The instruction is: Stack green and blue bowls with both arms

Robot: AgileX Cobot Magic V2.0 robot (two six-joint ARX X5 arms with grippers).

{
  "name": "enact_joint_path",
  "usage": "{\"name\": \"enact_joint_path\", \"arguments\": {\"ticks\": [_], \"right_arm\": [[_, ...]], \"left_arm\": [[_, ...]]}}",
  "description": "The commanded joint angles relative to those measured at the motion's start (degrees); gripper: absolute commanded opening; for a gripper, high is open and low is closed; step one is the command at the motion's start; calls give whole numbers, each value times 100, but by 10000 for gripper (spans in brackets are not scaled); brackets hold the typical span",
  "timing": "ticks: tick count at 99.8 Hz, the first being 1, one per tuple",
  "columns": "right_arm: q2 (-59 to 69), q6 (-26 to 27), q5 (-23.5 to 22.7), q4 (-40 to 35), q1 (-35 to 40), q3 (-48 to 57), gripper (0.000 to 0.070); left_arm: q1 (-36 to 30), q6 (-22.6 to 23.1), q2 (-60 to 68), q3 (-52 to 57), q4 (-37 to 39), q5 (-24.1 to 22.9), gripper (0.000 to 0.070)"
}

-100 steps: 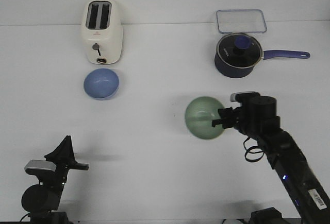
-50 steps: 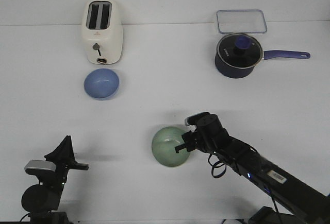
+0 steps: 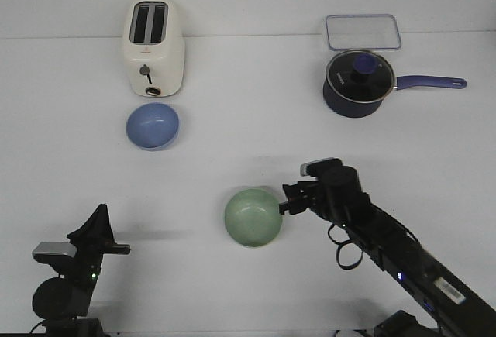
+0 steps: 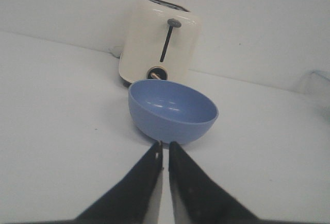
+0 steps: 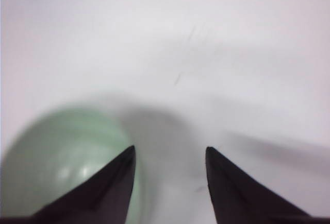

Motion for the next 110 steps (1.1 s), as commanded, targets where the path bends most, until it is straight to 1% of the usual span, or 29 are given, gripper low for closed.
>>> {"name": "enact_joint_path", "arguments": {"ticks": [1,7,12,16,22,30,37,45,57,64,78,81,84,87,93,95,97,100,110], "right_arm": [[-317,-151,22,-59,-256,52,280],[-675,-264,70,-229,-570,46,279],[-968,-356,227,-328,-809,20,279],[-1222,-437,334,-321,-970,-61,279],[-1641,-452,457,-168,-1169,-302,279],[-2247,-474,520,101,-1377,-758,277],[-2732,-470,525,299,-1519,-1178,277],[-3182,-468,520,326,-1613,-1561,277],[-3580,-420,507,304,-1622,-1934,277],[-3646,-407,507,236,-1622,-2022,276],[-3622,-411,396,103,-1615,-2022,276],[-3622,-422,385,98,-1615,-2022,276],[-3622,-435,354,98,-1615,-2022,276],[-3622,-444,328,101,-1615,-2022,276],[-3622,-450,315,101,-1615,-2022,276],[-3622,-450,315,101,-1615,-2022,276],[-3622,-450,315,98,-1615,-2022,276],[-3622,-450,313,90,-1615,-2022,276],[-3622,-450,313,66,-1615,-2022,276]], "left_arm": [[0,-782,-4,-83,55,2,12],[0,-1169,-4,-57,50,4,12],[0,-1515,-2,2,4,4,12],[0,-1700,-2,76,-87,7,12],[0,-1882,2,247,-293,9,13],[0,-1915,98,573,-551,9,15],[0,-1759,350,938,-721,9,15],[0,-1475,876,1464,-962,-15,15],[0,-859,2144,2317,-1261,-48,15],[0,-608,3032,2769,-1327,-48,14],[0,-525,4754,3560,-1270,-4,24],[0,-522,5095,3722,-1266,13,55],[0,-522,5423,3884,-1255,20,116],[0,-520,5733,4033,-1235,42,205],[0,-518,6317,4310,-1165,144,416],[0,-518,6502,4398,-1134,168,473],[0,-522,6677,4487,-1119,179,515],[0,-518,6988,4642,-1078,177,544],[0,-518,7755,5040,-922,179,541]]}}
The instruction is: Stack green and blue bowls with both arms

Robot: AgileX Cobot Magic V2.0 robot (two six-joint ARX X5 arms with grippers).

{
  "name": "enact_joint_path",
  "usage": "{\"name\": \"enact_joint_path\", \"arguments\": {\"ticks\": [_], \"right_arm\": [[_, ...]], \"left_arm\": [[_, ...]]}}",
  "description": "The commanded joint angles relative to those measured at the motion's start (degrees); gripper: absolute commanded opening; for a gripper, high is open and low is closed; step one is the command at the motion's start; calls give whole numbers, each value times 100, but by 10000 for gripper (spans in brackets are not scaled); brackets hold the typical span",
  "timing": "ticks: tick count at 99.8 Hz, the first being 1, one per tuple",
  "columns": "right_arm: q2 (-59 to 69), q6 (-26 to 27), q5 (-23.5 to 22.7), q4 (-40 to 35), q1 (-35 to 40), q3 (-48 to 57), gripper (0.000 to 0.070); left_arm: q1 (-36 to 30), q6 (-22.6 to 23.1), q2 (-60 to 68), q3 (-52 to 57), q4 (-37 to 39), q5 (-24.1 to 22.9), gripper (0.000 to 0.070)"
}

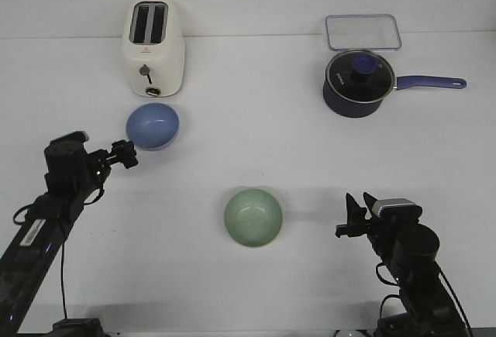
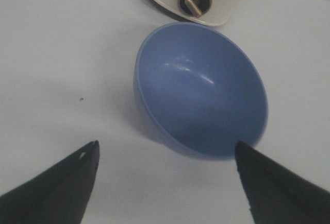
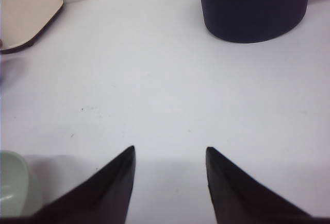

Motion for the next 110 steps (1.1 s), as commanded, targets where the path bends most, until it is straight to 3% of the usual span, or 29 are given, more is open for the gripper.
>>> {"name": "enact_joint_path", "arguments": {"ticks": [1,37,44,58,72,93,110], "right_arm": [[31,-50,-15,22,26,4,276],[31,-48,-15,-2,26,4,276],[31,-48,-13,-24,26,4,276],[31,-46,-11,-127,26,4,276],[31,-48,-11,-197,26,4,276],[31,-48,-9,-192,26,4,276],[31,-48,-11,-195,26,4,276]], "left_arm": [[0,81,529,280,146,26,540],[0,76,2747,1805,162,103,511],[0,79,2970,1996,151,223,388],[-22,79,3053,2100,216,315,0],[-22,79,2929,2127,116,437,13],[-46,175,2282,2124,-339,1252,13],[-306,588,1469,2124,-1045,1506,13]]}}
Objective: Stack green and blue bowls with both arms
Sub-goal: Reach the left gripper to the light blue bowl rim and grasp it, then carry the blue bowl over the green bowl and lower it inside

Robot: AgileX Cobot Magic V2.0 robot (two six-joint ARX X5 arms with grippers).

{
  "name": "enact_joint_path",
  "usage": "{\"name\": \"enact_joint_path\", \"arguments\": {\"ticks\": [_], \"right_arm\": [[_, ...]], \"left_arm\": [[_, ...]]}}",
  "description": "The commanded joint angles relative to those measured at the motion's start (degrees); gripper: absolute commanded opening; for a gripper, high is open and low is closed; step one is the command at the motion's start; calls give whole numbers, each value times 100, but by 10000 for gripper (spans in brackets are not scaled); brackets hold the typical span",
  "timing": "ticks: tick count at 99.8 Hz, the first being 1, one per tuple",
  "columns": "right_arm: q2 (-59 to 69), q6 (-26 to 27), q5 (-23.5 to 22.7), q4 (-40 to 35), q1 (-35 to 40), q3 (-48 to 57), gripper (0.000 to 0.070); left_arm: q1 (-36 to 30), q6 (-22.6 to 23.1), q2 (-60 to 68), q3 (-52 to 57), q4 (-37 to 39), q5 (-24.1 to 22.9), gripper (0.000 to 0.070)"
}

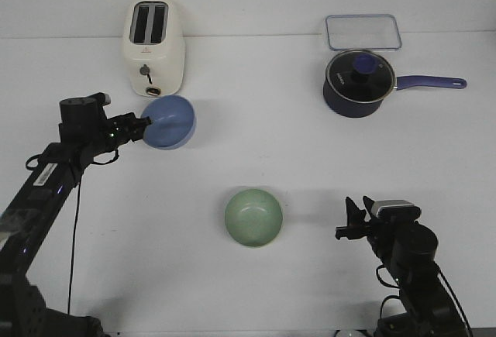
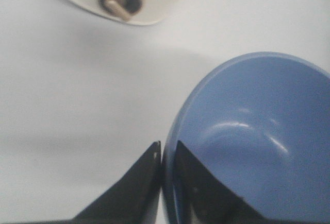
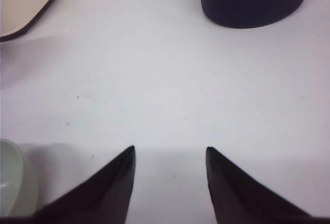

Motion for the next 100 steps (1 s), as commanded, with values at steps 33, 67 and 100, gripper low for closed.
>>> {"name": "enact_joint_path", "arguments": {"ticks": [33,67,100], "right_arm": [[31,-48,-11,48,26,4,276],[31,-46,-11,48,26,4,276],[26,-46,-9,46,26,4,276]], "left_arm": [[-1569,651,-1283,-417,-887,549,13],[-3250,667,-763,-789,-586,219,13],[-3486,717,-387,-787,-299,-105,350]]}}
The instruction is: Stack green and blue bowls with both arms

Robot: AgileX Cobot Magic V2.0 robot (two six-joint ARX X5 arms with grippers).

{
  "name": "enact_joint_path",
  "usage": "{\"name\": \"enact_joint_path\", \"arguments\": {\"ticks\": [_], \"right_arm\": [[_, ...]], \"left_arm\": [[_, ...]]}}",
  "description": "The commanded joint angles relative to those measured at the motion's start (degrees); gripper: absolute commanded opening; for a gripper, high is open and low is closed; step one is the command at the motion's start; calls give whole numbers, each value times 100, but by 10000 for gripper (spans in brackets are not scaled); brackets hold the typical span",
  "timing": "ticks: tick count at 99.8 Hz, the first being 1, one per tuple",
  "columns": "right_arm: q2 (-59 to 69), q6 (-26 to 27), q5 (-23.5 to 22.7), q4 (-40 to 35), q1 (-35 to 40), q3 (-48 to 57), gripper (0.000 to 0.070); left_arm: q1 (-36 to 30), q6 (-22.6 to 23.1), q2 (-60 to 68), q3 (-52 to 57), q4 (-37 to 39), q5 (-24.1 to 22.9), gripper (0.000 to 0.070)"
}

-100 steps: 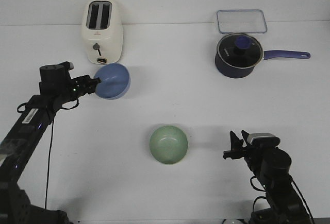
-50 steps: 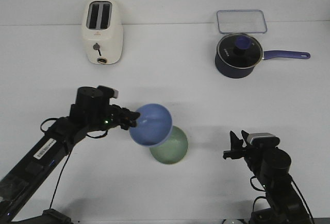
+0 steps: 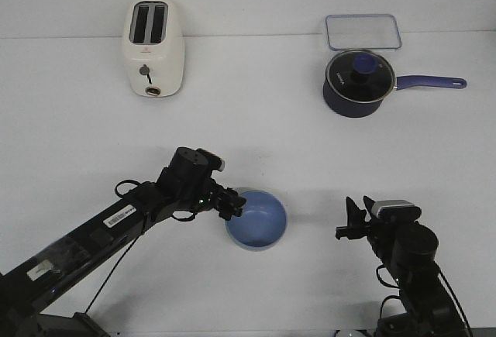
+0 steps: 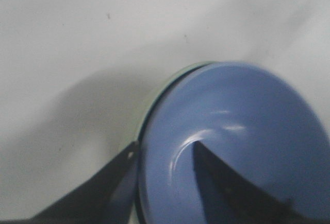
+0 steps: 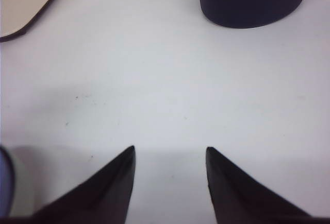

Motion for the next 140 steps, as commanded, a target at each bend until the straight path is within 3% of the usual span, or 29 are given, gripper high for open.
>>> {"name": "enact_joint_path", "arguments": {"ticks": [1,10,23,29,36,39,49,58,76,89,140], "right_arm": [[26,-48,-7,48,26,4,276],[26,-48,-7,48,26,4,276],[24,-50,24,55,24,4,258],[13,-50,28,61,24,4,192],[7,-52,24,98,24,4,49],[-35,-55,20,101,24,4,0],[-280,-125,52,101,24,4,0],[-721,-223,249,120,26,-17,0],[-1735,-608,782,389,26,-264,0],[-1818,-603,826,590,26,-372,0],[-1821,-608,837,573,26,-369,0]], "left_arm": [[31,81,-79,85,109,-61,350],[238,208,-378,85,160,-144,345],[551,442,-1027,85,107,-636,312],[748,575,-1394,85,48,-970,194],[973,796,-1825,85,-35,-1303,0],[1073,852,-2002,85,-79,-1462,17],[1429,1169,-2546,22,-350,-1943,13],[1738,1241,-3097,-437,-190,-2031,13],[2337,1058,-4874,-2673,1950,-2033,13],[2579,719,-5608,-3709,3075,-2037,12],[2629,595,-5788,-3790,2953,-2031,14]]}}
